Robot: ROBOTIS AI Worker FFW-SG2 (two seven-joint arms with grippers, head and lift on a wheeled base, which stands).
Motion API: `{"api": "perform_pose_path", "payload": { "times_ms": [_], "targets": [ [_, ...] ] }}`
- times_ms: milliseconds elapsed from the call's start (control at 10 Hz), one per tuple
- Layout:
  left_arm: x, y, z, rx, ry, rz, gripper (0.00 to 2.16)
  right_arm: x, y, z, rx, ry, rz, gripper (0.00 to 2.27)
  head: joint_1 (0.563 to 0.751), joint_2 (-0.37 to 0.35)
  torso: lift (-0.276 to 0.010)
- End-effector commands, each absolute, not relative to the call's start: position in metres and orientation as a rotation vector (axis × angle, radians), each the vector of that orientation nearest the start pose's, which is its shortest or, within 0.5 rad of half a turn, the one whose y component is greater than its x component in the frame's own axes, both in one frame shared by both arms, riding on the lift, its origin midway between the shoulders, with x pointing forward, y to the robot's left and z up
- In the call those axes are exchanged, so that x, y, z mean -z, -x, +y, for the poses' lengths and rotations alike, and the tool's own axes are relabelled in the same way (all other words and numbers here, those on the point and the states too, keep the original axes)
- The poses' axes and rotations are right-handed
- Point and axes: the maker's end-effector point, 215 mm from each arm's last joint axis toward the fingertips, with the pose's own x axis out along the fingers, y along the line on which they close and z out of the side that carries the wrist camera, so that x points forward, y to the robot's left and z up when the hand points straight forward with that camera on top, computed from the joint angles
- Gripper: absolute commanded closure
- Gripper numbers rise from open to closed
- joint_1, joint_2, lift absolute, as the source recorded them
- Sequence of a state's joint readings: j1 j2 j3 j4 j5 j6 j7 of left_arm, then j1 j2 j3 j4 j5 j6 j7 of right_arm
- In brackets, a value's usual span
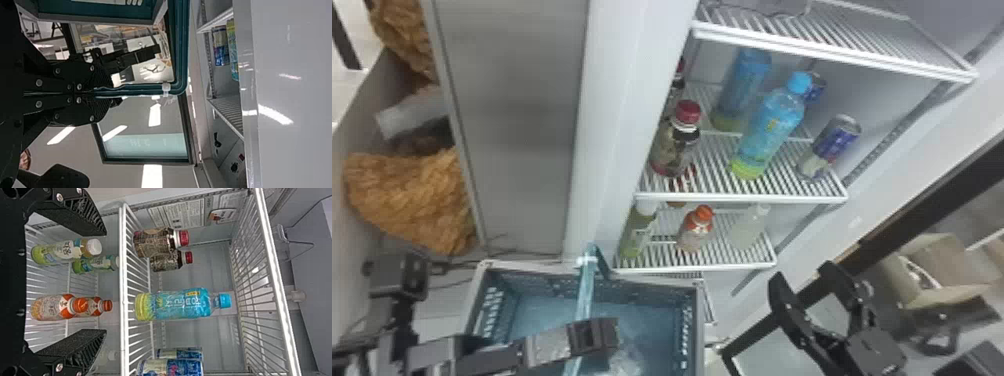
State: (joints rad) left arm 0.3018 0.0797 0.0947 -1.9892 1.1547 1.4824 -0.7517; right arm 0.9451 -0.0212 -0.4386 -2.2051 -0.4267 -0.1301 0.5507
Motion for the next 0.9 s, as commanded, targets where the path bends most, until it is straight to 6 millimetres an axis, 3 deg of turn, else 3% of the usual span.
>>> {"api": "perform_pose_path", "payload": {
  "times_ms": [0, 800],
  "targets": [
    [0.2992, -0.2422, -0.0099, 1.368, 1.284, 0.877, 1.21, 0.3287, -0.2882, -0.3338, -0.194, -0.096, 0.081, 0.13, 0.695, -0.350, 0.000],
    [0.2935, -0.2488, -0.0088, 1.368, 1.295, 0.841, 1.21, 0.3288, -0.2970, -0.3259, -0.202, -0.111, 0.064, 0.12, 0.695, -0.350, 0.000]
  ]
}}
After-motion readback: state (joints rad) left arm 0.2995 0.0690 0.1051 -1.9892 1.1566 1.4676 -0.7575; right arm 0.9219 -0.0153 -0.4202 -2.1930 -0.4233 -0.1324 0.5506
